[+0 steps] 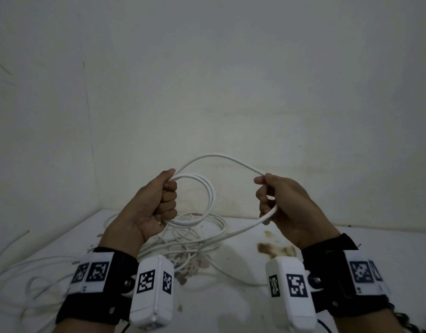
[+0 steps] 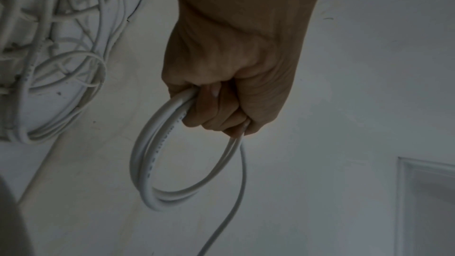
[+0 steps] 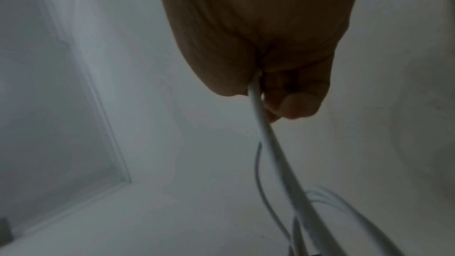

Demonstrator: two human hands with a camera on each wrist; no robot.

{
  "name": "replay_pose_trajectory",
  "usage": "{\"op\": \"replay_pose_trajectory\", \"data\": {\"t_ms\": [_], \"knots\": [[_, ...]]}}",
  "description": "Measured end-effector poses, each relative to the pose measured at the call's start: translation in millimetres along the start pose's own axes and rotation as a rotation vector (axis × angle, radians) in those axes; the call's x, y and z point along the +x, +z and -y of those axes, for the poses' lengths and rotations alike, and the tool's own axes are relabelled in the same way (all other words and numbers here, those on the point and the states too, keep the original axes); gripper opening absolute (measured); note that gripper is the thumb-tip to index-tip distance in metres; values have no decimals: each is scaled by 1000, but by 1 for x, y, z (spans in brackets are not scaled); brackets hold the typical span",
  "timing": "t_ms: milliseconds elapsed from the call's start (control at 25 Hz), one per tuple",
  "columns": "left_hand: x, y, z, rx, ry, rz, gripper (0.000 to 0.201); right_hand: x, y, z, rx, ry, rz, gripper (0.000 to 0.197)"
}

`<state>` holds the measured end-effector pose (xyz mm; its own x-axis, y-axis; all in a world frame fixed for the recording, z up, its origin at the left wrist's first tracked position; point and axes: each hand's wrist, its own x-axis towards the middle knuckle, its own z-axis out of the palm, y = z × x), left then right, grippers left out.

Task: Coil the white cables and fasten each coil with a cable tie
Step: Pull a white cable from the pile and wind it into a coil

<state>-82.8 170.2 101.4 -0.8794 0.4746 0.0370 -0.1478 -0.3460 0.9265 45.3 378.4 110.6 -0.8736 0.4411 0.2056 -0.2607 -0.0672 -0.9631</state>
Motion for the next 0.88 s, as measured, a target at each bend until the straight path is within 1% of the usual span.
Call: {"op": "replay_pose_trajectory", "data": {"t_ms": [80, 160, 240, 280, 320, 360, 400, 440, 480, 520, 560, 600, 680, 720, 760, 800, 840, 880], "knots": [[1, 1, 1, -10, 1, -13, 45, -7, 6, 1, -111, -43, 7, 30], [1, 1, 2, -10, -3, -20, 46, -9, 11, 1, -103, -73, -14, 32], [0, 2, 2, -9, -7, -9, 46, -7, 14, -2, -100, -125, -70, 32], [-1, 3, 3, -11, -9, 8, 46, -6, 14, -5, -173, -192, -119, 32], [-2, 5, 2, -21, -11, 35, 46, -3, 13, -9, -313, -289, -184, 30], [-3, 7, 2, -38, -17, 69, 47, -1, 10, -15, -489, -379, -257, 27], [-5, 9, 2, -55, -24, 105, 48, 3, 6, -21, -669, -430, -328, 25], [-7, 10, 1, -62, -26, 133, 48, 6, 2, -27, -820, -427, -395, 25], [-8, 11, 1, -54, -27, 152, 49, 8, -3, -32, -905, -402, -449, 26], [-9, 13, 1, -40, -28, 163, 48, 10, -6, -36, -939, -385, -480, 26], [-9, 15, 2, -24, -31, 162, 48, 12, -9, -40, -920, -376, -487, 24], [-8, 16, 4, -3, -31, 145, 48, 14, -10, -42, -826, -362, -485, 22], [-3, 17, 8, 78, 1, 59, 46, 17, -10, -37, -455, -259, -467, 21], [1, 16, 11, 113, 30, 4, 44, 16, -9, -31, -263, -192, -414, 23], [3, 14, 13, 125, 56, -44, 43, 13, -7, -23, -108, -132, -315, 25], [6, 11, 14, 112, 76, -78, 42, 11, -6, -16, -28, -91, -194, 27], [7, 8, 14, 84, 87, -97, 43, 9, -5, -11, -10, -76, -80, 29], [8, 6, 13, 49, 85, -100, 43, 8, -5, -10, -40, -89, 2, 29]]}}
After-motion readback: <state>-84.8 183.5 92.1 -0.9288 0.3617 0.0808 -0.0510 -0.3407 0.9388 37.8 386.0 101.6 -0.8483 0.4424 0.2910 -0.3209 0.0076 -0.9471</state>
